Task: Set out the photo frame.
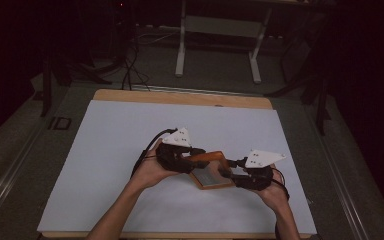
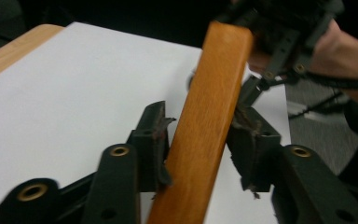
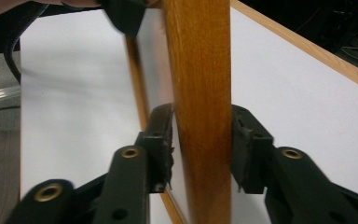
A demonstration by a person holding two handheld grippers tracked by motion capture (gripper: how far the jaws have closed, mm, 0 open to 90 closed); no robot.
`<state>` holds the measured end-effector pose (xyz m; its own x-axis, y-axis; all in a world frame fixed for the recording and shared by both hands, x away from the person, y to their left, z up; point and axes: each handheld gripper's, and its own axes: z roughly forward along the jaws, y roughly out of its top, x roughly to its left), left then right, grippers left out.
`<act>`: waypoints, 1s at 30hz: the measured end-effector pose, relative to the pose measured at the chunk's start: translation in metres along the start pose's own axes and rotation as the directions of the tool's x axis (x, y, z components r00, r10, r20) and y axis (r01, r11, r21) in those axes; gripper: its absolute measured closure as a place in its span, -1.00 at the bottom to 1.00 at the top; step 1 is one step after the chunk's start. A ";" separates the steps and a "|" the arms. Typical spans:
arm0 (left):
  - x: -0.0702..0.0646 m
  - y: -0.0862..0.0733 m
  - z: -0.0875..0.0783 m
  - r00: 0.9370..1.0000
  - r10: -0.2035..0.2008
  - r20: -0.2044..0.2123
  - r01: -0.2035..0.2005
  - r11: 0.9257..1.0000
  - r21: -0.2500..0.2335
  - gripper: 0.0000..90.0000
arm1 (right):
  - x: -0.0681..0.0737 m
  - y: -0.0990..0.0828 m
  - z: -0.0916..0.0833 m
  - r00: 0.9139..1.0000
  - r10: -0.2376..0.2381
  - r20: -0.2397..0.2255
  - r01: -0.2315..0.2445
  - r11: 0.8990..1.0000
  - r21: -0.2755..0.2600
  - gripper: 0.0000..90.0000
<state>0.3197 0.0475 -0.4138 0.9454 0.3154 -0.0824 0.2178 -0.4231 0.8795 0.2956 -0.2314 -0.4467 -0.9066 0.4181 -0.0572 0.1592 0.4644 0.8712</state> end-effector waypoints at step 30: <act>0.012 -0.071 -0.006 0.970 -0.235 -0.056 0.228 0.968 -0.108 -0.18 | -0.002 -0.011 -0.009 1.000 0.008 0.027 -0.008 1.000 0.018 0.50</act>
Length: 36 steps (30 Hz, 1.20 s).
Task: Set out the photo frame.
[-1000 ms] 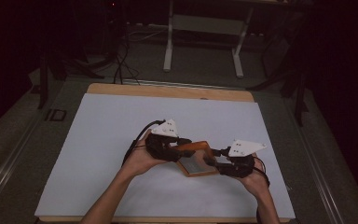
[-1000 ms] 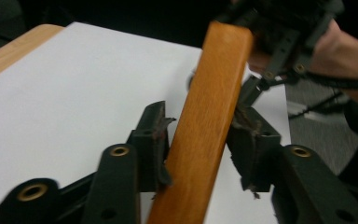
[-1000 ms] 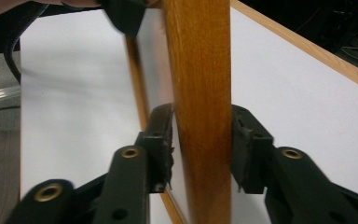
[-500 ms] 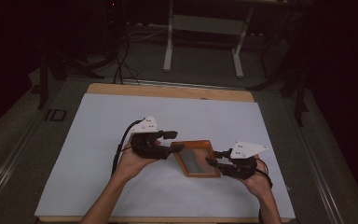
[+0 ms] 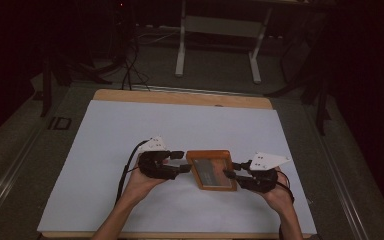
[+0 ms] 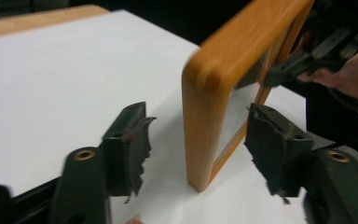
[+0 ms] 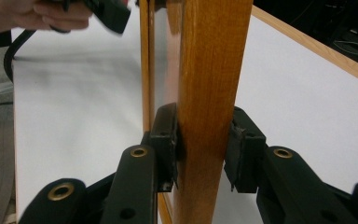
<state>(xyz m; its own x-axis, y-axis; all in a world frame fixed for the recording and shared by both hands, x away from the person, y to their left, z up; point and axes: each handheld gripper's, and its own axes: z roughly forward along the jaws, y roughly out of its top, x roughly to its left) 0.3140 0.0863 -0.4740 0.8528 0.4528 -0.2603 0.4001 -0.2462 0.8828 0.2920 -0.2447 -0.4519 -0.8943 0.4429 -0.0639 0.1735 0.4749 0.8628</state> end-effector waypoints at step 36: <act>-0.023 -0.007 0.051 0.995 0.100 -0.006 -0.100 0.993 0.065 0.27 | -0.006 -0.011 -0.004 0.999 0.046 0.003 -0.046 0.999 0.005 0.42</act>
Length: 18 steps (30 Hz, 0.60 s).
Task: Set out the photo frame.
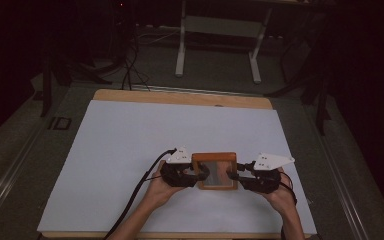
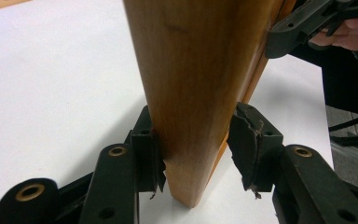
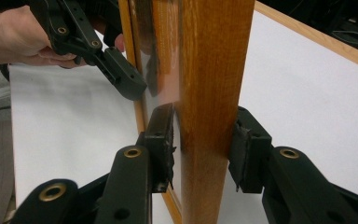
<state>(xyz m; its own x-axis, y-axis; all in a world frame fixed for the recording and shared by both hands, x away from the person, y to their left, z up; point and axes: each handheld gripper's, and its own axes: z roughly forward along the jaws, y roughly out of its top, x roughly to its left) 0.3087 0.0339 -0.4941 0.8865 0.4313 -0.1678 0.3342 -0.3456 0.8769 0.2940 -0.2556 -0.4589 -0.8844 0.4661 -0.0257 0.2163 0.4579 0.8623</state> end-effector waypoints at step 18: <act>0.002 0.003 -0.025 1.000 -0.014 -0.008 0.013 1.000 -0.013 0.28 | 0.006 0.013 0.007 1.000 0.008 -0.030 -0.009 1.000 -0.025 0.43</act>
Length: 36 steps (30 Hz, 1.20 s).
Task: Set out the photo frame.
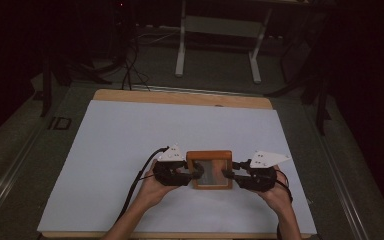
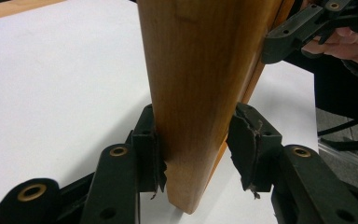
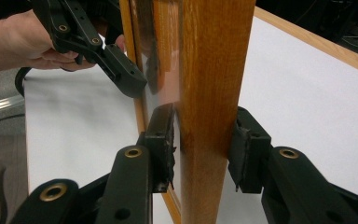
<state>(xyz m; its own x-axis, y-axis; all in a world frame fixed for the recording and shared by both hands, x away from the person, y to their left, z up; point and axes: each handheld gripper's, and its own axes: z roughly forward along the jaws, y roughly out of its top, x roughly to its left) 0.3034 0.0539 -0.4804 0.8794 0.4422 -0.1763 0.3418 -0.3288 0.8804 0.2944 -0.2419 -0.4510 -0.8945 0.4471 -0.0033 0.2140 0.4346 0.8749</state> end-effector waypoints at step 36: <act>0.030 -0.002 -0.053 0.996 -0.072 -0.059 0.071 0.997 -0.016 0.19 | 0.011 0.038 0.049 1.000 0.006 -0.028 -0.008 0.999 -0.044 0.44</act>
<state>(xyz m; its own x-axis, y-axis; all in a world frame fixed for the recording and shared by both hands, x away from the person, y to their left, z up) 0.3112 0.1119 -0.4639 0.8314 0.5131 -0.2133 0.3985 -0.2829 0.8725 0.3121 -0.1825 -0.4417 -0.9038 0.4276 0.0160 0.2032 0.3960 0.8955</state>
